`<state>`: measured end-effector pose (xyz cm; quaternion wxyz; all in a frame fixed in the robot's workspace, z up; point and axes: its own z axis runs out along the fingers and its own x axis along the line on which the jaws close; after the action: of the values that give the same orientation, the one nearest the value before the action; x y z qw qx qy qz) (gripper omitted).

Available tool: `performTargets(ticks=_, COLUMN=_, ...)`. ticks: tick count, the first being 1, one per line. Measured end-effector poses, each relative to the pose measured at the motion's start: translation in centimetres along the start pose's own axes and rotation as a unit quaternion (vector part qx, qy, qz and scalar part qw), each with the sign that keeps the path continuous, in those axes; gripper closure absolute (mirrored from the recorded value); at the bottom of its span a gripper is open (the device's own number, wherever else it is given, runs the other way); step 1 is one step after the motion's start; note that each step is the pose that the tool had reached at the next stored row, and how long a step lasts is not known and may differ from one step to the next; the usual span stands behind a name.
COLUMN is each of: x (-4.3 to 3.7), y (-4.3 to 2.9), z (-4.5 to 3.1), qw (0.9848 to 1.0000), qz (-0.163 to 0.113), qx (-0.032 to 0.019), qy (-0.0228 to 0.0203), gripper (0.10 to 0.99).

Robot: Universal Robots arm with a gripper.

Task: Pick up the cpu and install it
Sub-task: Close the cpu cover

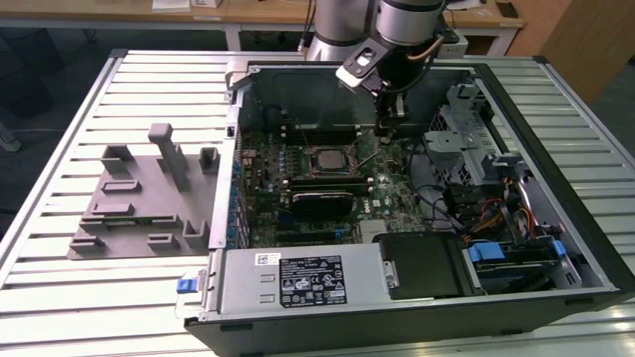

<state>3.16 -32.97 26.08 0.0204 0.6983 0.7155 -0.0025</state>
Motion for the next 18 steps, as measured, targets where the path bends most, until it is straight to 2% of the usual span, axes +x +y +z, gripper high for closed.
performTargets(ticks=12, x=-0.02, y=1.35, z=0.05, qw=1.0000, qz=0.000, qx=0.0000, qy=-0.0003, gripper=0.980)
performTargets(ticks=18, x=0.00, y=1.35, z=1.00, qw=1.0000, qz=0.000, qx=0.0000, qy=-0.0004, gripper=0.980)
